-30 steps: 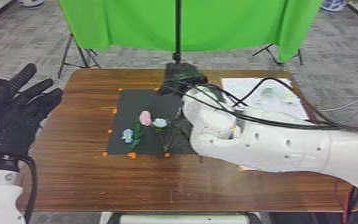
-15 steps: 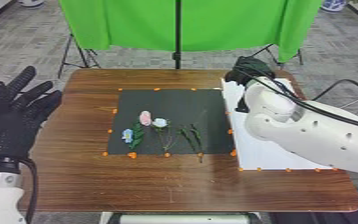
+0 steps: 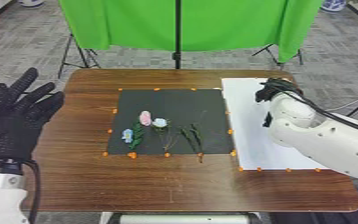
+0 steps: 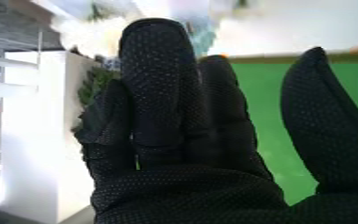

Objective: Arrange flowers

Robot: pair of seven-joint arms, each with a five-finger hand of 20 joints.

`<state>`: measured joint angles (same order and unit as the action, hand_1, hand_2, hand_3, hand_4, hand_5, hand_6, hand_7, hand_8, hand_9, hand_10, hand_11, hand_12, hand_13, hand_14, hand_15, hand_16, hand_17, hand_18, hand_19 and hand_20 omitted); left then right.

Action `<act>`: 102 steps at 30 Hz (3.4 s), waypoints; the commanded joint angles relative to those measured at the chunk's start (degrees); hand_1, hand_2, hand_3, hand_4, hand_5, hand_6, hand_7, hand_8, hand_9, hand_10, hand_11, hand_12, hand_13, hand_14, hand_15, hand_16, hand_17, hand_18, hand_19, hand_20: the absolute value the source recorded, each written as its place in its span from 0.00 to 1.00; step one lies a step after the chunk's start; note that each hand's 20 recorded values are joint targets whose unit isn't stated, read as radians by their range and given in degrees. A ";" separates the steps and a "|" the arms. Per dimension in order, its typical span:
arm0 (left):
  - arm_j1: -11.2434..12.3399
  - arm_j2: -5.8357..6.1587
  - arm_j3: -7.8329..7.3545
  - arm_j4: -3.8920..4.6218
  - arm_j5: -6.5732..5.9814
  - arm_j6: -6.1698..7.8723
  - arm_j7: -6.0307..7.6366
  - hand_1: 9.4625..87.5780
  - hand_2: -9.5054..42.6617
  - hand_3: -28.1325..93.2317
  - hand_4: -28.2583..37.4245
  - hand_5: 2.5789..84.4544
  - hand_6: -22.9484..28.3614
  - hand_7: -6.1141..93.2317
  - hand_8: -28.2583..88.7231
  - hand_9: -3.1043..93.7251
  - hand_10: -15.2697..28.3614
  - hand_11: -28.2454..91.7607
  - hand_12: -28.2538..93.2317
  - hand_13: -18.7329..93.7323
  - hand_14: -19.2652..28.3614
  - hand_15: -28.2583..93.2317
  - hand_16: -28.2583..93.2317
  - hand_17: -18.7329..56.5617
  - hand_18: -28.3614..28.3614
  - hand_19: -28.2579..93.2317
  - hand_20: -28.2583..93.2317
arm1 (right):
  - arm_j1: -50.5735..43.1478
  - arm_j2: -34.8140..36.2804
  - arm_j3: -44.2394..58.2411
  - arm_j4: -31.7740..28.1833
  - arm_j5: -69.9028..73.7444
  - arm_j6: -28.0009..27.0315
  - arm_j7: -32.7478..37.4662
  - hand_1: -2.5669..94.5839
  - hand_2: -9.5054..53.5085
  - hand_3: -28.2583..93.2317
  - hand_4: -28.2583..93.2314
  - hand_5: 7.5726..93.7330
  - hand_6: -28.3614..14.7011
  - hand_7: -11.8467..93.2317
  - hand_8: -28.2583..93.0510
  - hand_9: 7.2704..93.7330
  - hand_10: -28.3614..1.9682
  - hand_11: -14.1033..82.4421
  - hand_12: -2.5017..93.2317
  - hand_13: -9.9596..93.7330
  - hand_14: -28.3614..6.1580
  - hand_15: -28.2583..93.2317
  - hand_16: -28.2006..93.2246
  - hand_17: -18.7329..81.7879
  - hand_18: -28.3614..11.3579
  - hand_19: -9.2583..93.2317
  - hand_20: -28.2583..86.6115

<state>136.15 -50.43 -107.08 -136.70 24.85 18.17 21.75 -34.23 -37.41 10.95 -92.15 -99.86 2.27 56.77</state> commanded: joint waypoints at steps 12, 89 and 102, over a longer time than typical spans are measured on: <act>1.07 -0.09 0.66 0.00 -0.95 -0.03 1.28 0.10 0.36 0.85 0.00 0.35 0.60 0.21 0.16 0.34 0.80 0.45 0.32 0.38 0.99 0.67 0.15 0.16 1.00 0.81 0.20 | -3.13 -4.16 2.14 4.95 0.65 -6.96 -0.19 0.33 0.13 0.89 0.02 0.44 0.69 0.24 0.13 0.71 0.44 0.38 0.18 0.77 0.52 0.79 0.33 0.55 0.18 1.00 0.53; -1.52 0.53 0.58 1.12 -0.50 -0.81 -0.21 0.11 0.36 0.85 0.00 0.36 0.60 0.21 0.16 0.35 0.80 0.45 0.32 0.38 0.99 0.67 0.15 0.16 1.00 0.80 0.21 | 6.10 -25.63 -19.78 -0.75 -10.50 14.43 -7.05 0.53 0.00 0.83 0.00 0.80 0.70 0.30 0.23 0.97 0.70 0.36 0.28 0.90 0.73 0.72 0.39 0.61 0.28 1.00 0.58; -2.21 0.17 0.72 1.26 -0.13 -0.62 -1.62 0.12 0.35 0.86 0.00 0.36 0.60 0.21 0.16 0.34 0.80 0.45 0.32 0.38 0.99 0.67 0.15 0.16 1.00 0.80 0.21 | 5.39 -24.74 -18.67 -2.70 -10.68 12.08 -6.95 0.42 0.00 0.88 0.00 0.73 0.69 0.27 0.17 0.93 0.64 0.42 0.21 0.88 0.69 0.73 0.38 0.60 0.25 1.00 0.58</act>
<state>134.00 -49.63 -106.46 -135.89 24.38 17.88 21.46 -28.62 -62.71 -9.03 -93.33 -110.00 16.40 49.81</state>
